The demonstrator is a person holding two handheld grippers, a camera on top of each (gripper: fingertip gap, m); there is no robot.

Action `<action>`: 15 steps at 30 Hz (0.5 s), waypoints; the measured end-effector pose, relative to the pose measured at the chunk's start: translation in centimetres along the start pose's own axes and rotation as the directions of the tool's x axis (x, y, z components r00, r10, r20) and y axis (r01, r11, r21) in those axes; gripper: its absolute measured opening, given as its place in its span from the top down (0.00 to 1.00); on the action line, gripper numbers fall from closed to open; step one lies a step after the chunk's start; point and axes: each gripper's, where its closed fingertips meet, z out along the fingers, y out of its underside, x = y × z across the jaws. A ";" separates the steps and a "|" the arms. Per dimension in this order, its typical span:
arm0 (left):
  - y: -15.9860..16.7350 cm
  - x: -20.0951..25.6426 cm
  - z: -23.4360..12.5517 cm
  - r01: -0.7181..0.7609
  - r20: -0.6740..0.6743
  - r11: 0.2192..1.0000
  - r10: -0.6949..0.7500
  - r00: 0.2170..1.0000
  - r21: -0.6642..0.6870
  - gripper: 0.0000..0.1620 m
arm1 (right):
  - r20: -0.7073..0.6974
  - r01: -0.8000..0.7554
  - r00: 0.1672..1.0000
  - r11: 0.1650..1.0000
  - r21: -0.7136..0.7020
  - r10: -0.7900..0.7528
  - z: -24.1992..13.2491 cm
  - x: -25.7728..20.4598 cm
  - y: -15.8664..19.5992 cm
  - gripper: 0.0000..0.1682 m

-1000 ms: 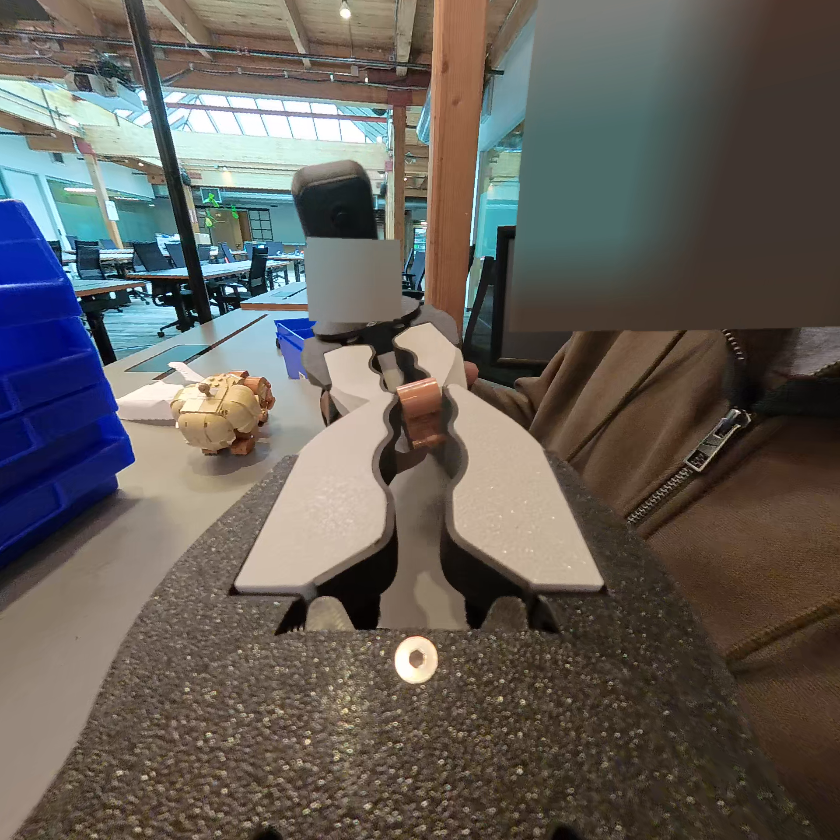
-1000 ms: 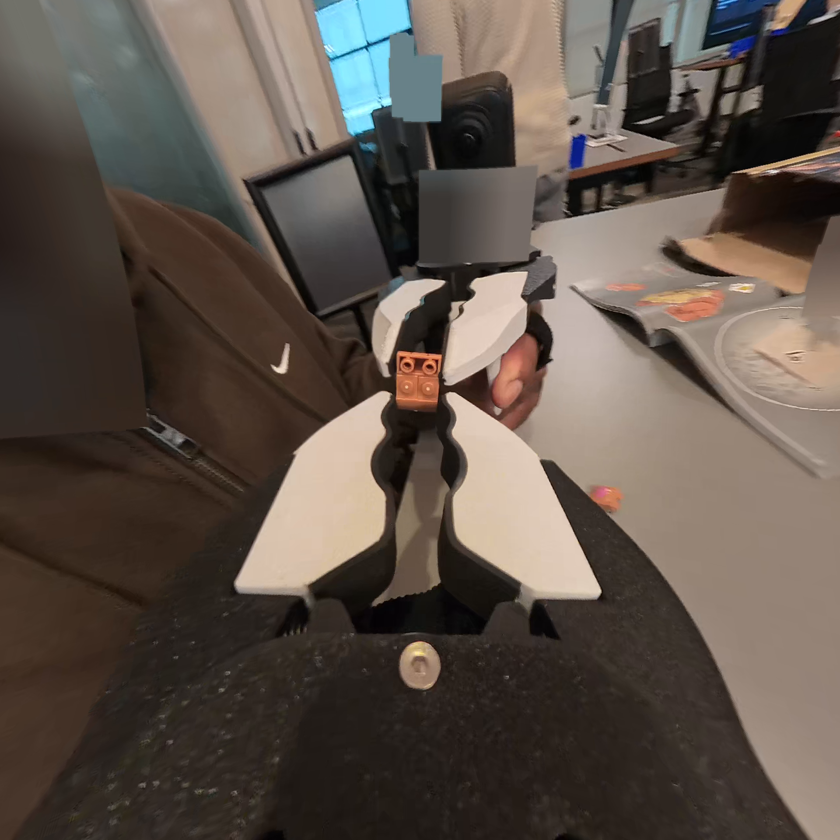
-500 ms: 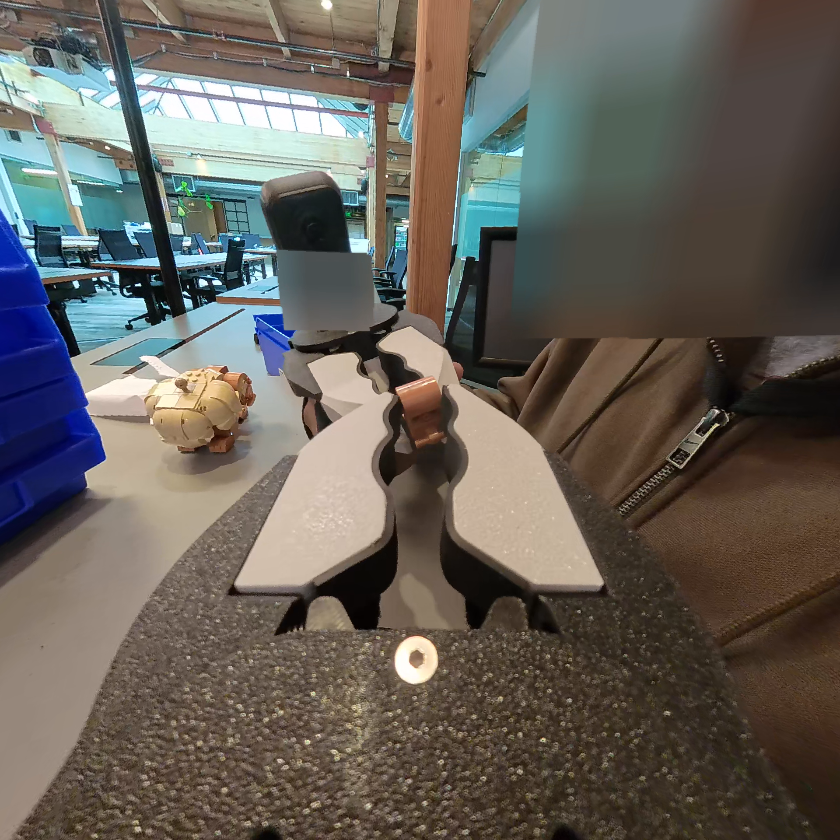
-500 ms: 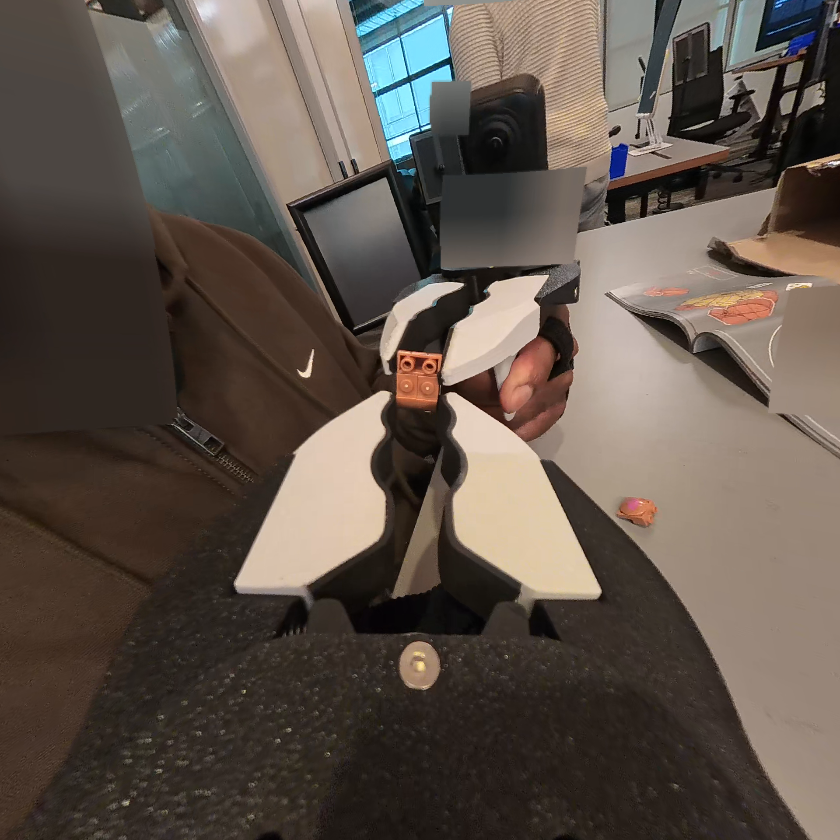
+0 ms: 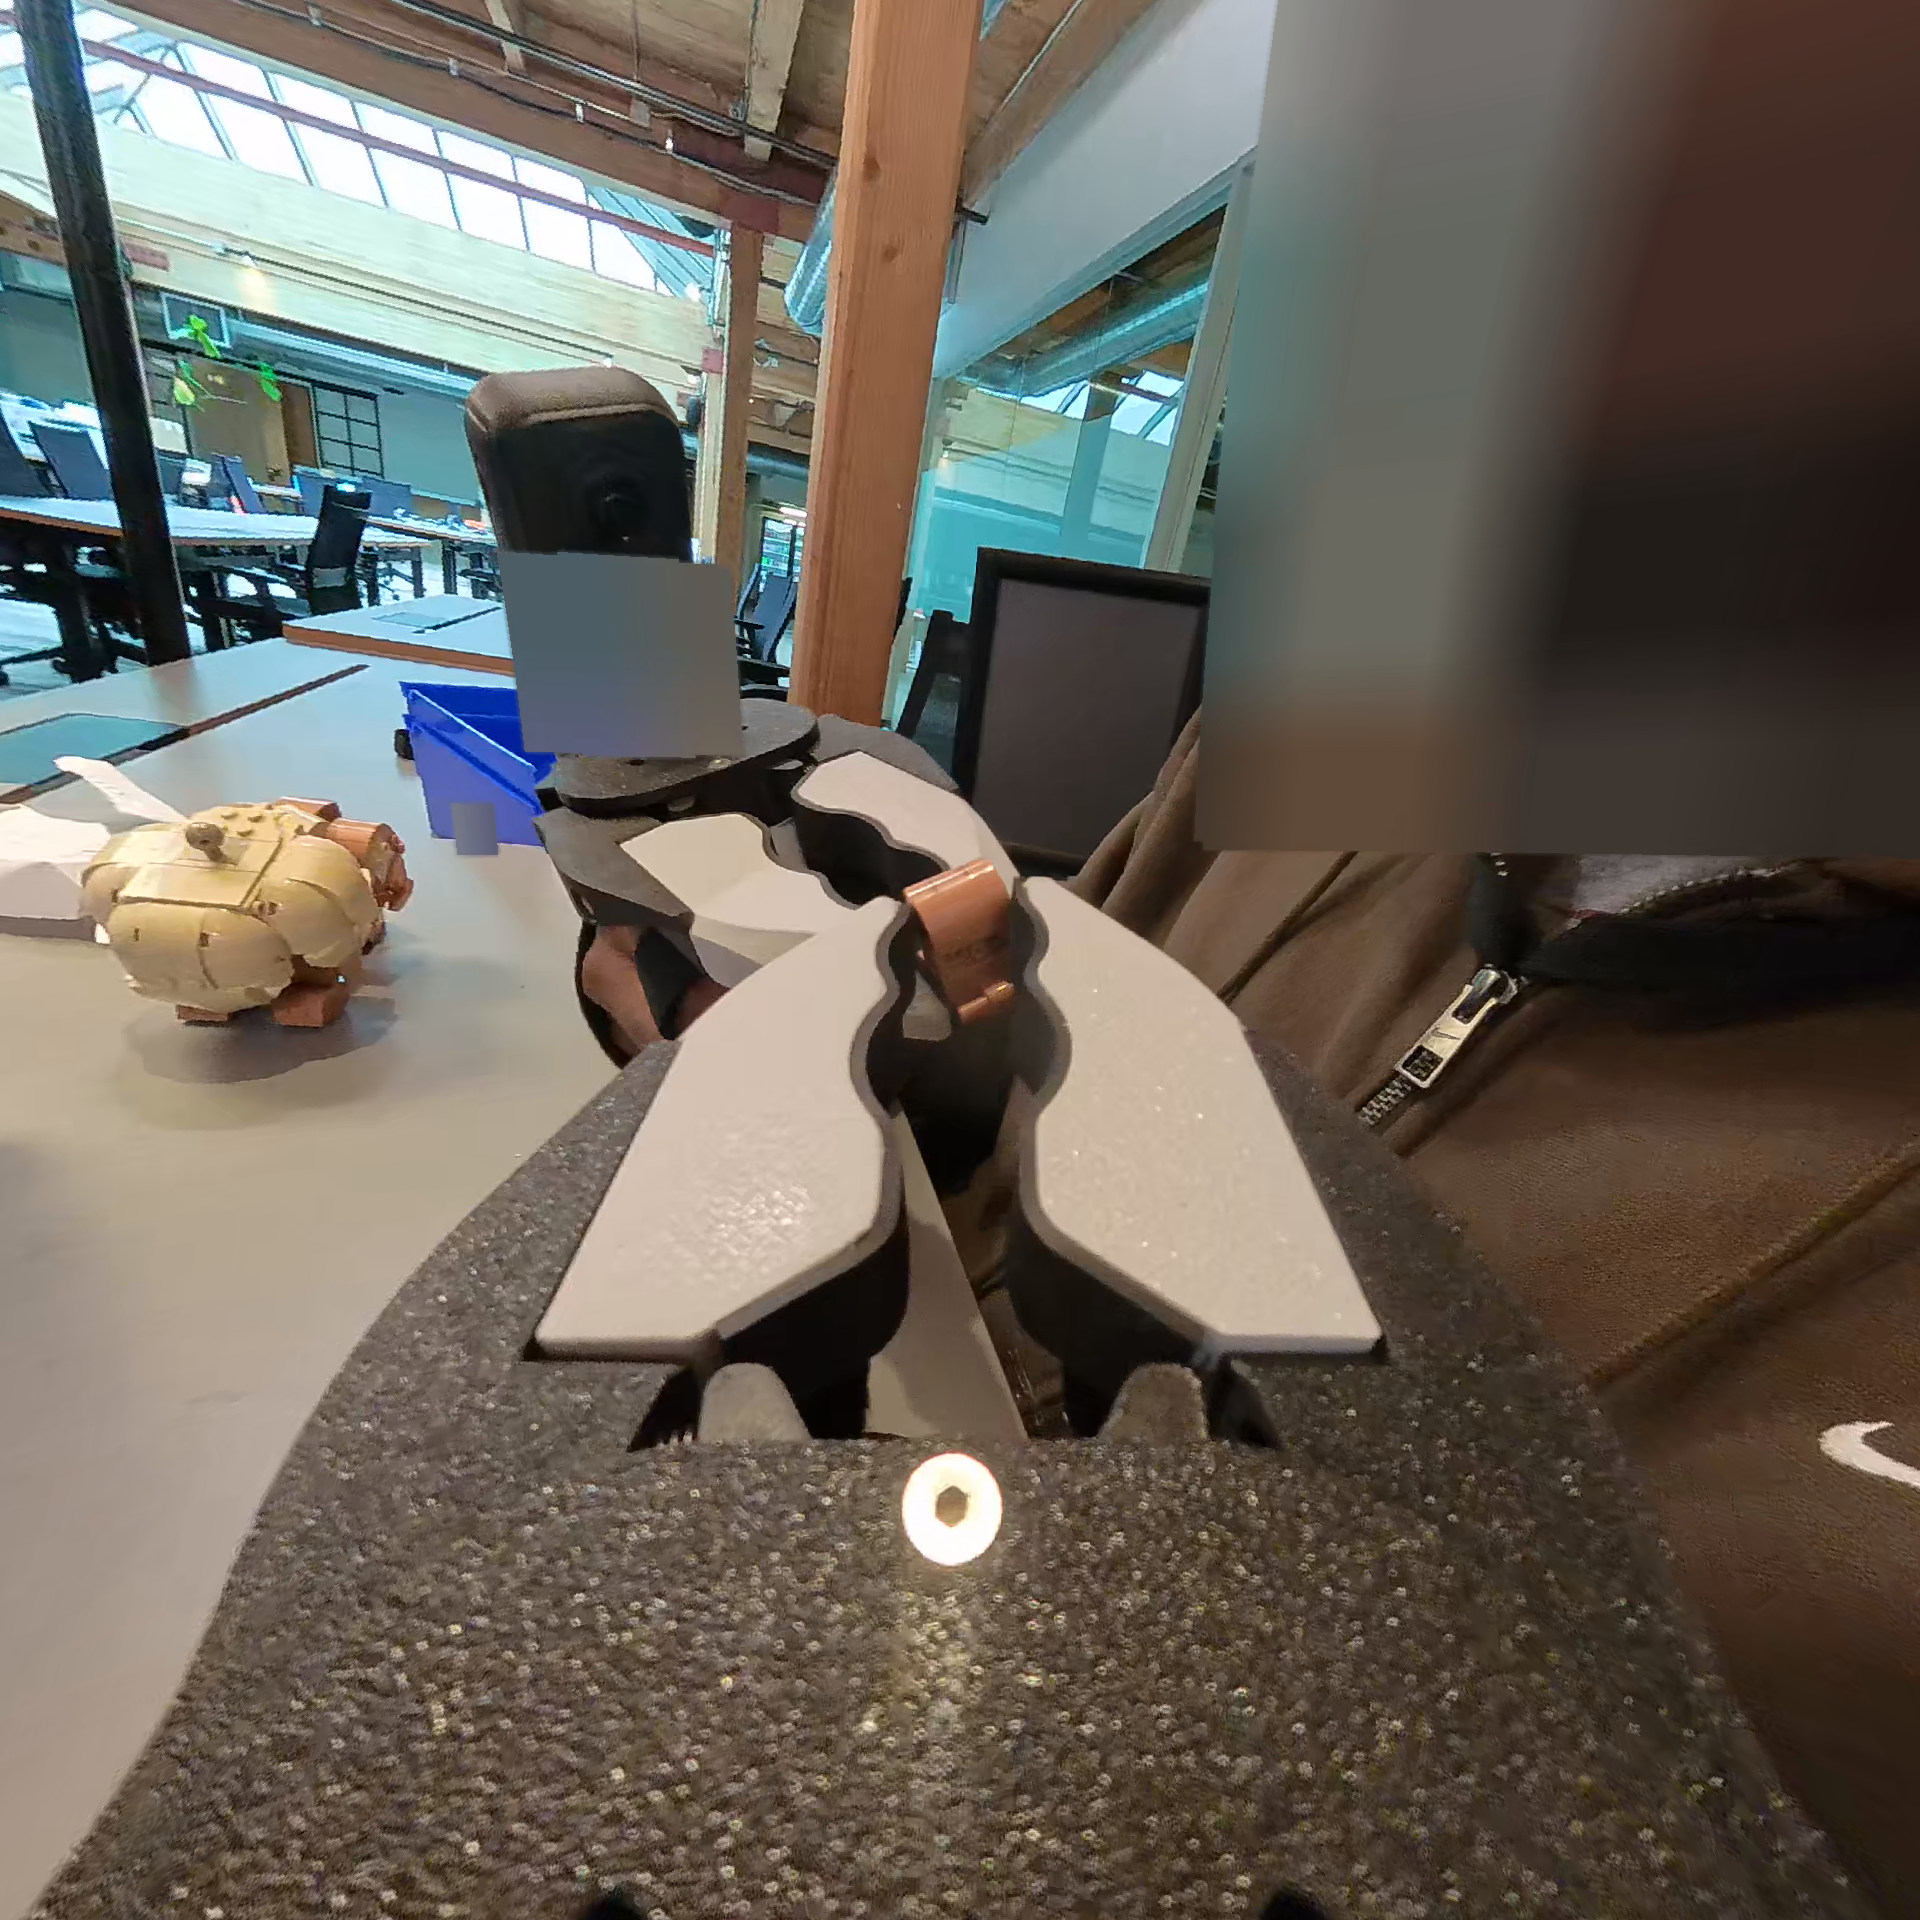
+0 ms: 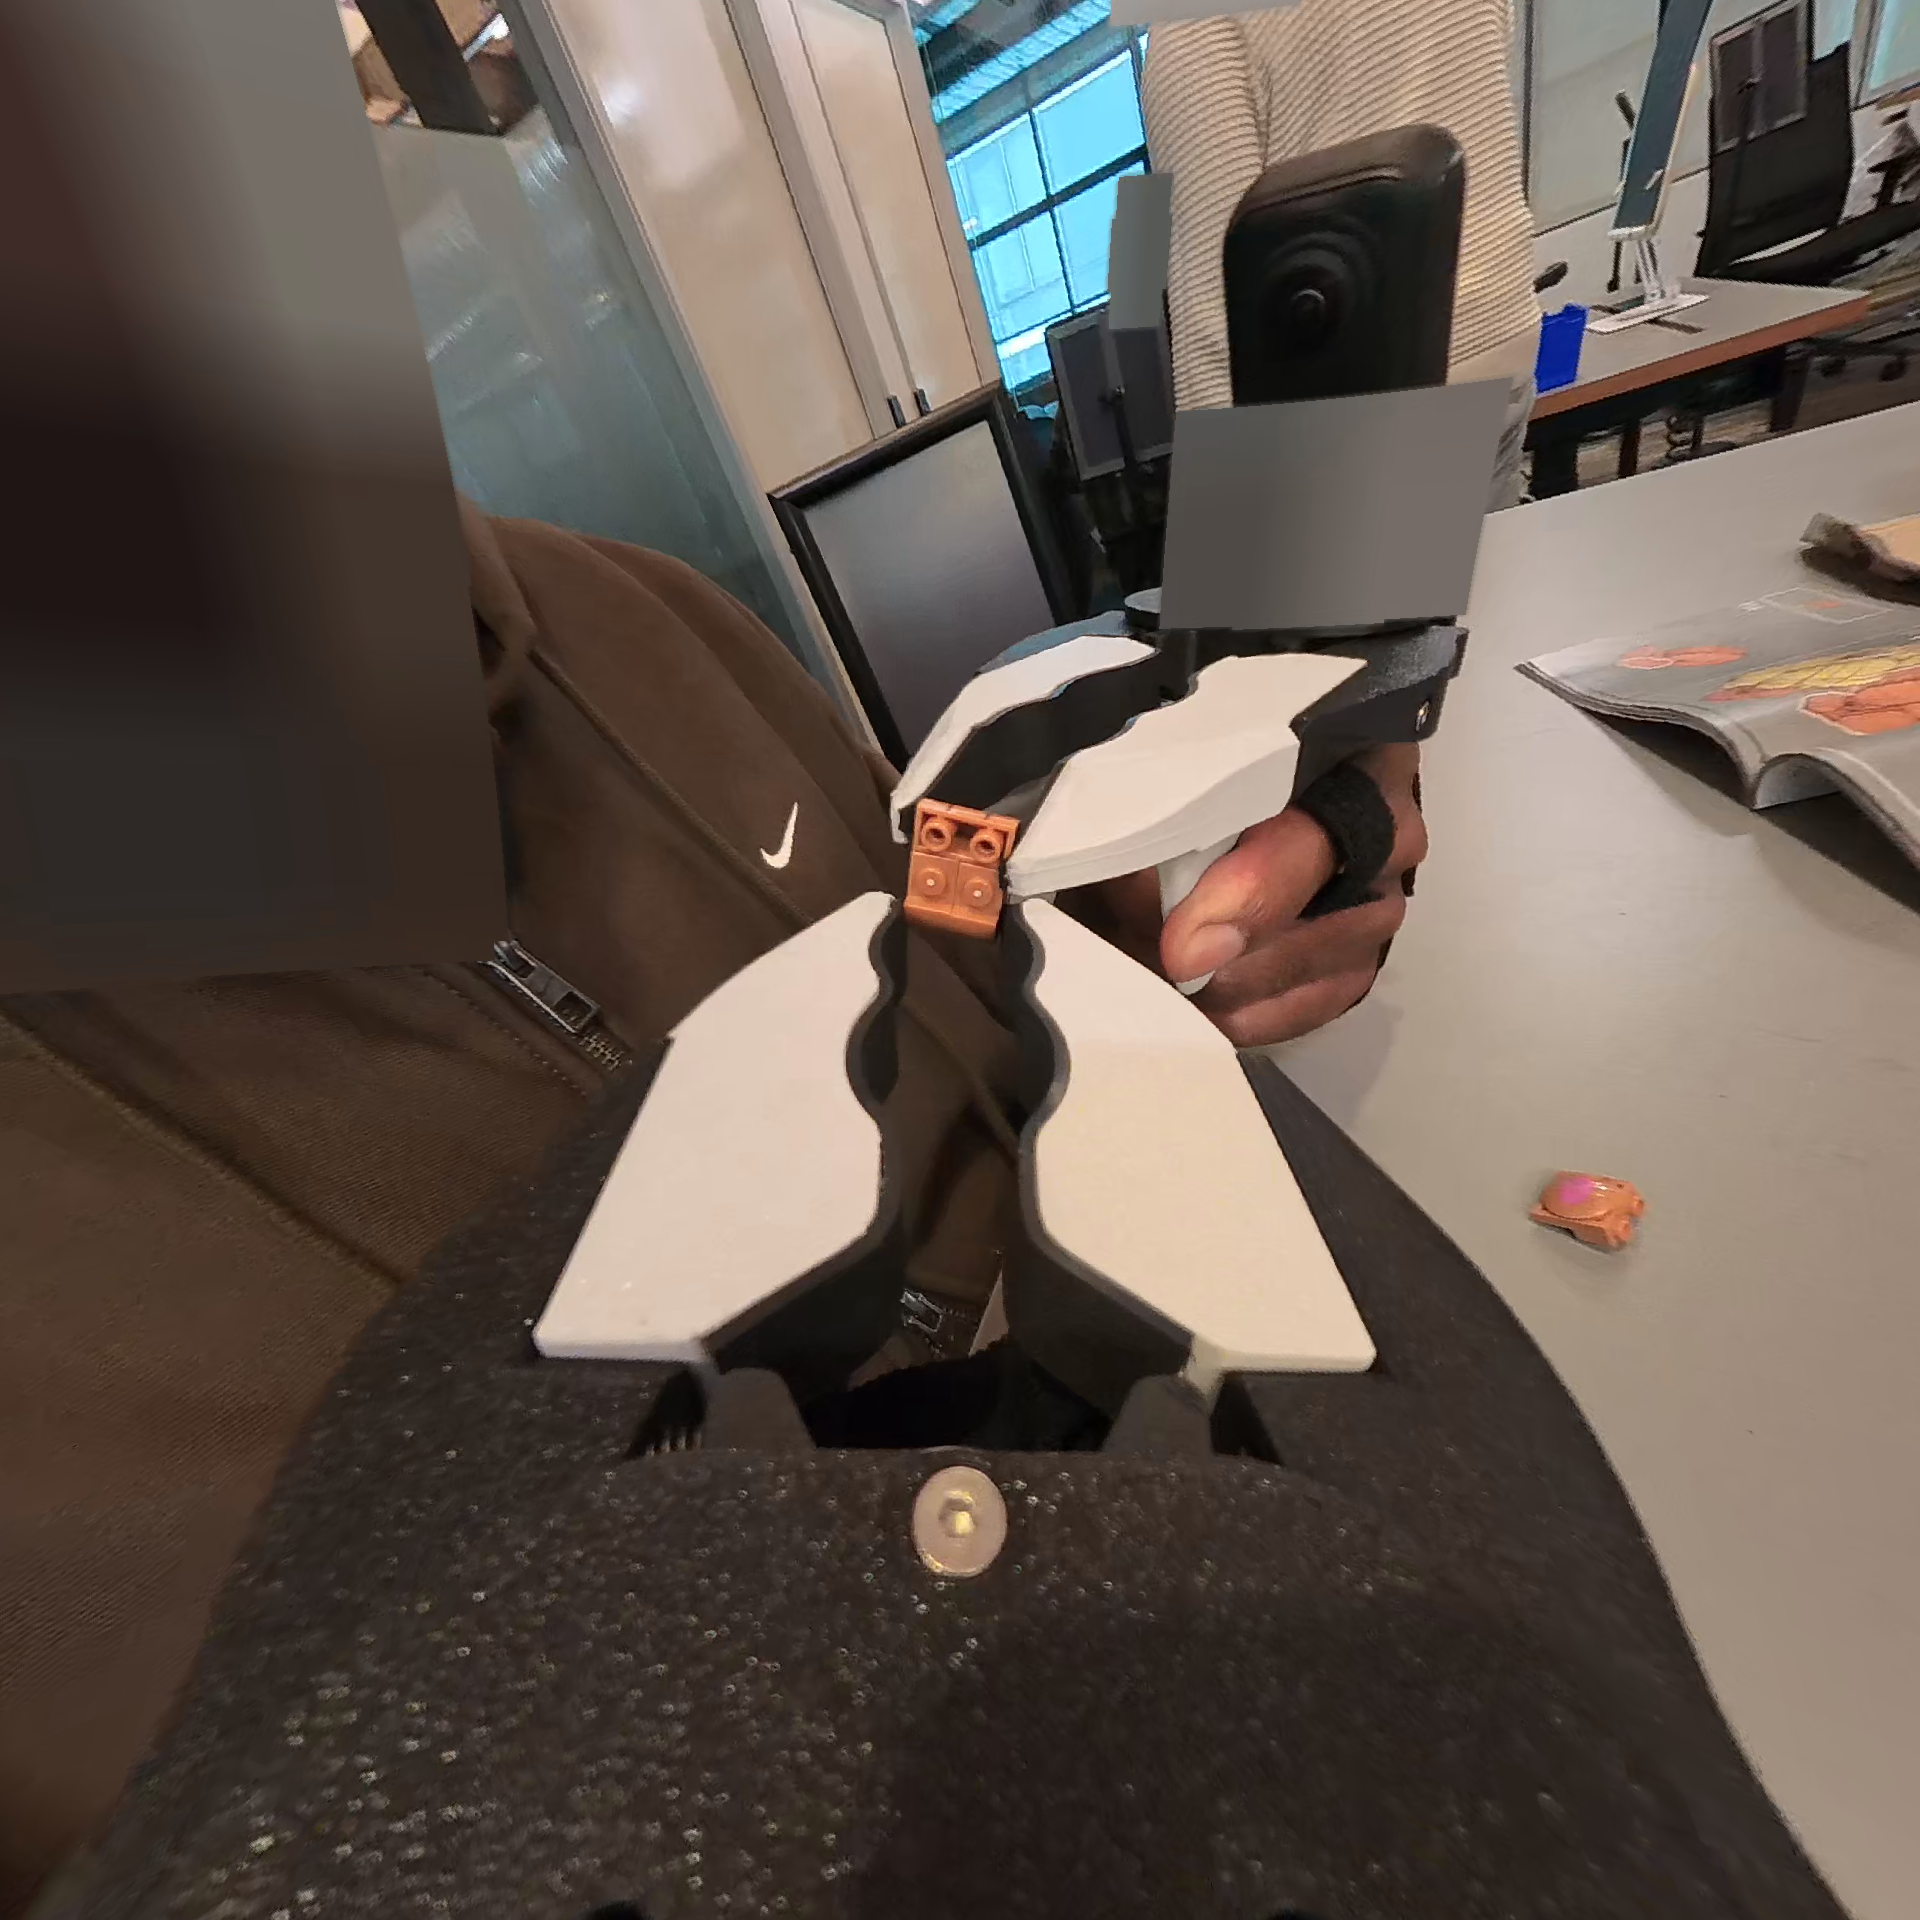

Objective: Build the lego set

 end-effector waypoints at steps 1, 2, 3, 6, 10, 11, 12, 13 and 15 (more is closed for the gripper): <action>0.0 0.0 0.0 0.012 -0.004 1.000 -0.012 1.000 0.003 0.89 | 0.002 -0.004 1.000 1.000 0.003 0.004 0.0 0.0 0.0 0.90; 0.0 -0.1 0.0 0.018 -0.004 1.000 -0.018 1.000 0.006 0.89 | -0.001 -0.006 1.000 1.000 0.006 0.006 0.0 0.1 0.0 0.90; 0.0 -0.2 -0.1 0.019 0.004 1.000 -0.019 1.000 0.008 0.89 | -0.014 -0.004 1.000 1.000 0.008 0.004 -0.1 0.3 -0.1 0.90; -0.3 -1.4 -0.4 0.026 0.082 0.999 -0.028 0.996 0.028 0.89 | -0.131 0.027 0.991 1.000 0.012 -0.026 -0.6 1.6 -0.4 0.90; 0.1 -3.4 -1.0 -0.014 0.249 1.000 0.017 0.968 -0.013 0.90 | -0.390 0.133 0.906 0.986 -0.105 -0.164 -1.7 4.0 -0.1 0.90; 0.2 -4.0 -1.3 -0.025 0.294 0.999 0.035 0.955 -0.037 0.89 | -0.461 0.162 0.859 0.973 -0.165 -0.222 -2.0 4.7 0.1 0.90; 0.1 -4.5 -1.7 -0.029 0.335 0.999 0.042 0.941 -0.043 0.89 | -0.526 0.188 0.802 0.955 -0.227 -0.283 -2.5 5.4 0.2 0.90; -0.2 -4.9 -2.1 -0.023 0.364 0.999 0.033 0.931 -0.032 0.89 | -0.575 0.207 0.743 0.935 -0.288 -0.341 -2.9 6.0 0.3 0.90; -0.7 -5.5 -2.7 0.004 0.410 1.000 -0.005 0.912 0.005 0.88 | -0.642 0.225 0.632 0.895 -0.385 -0.435 -3.6 6.9 0.3 0.90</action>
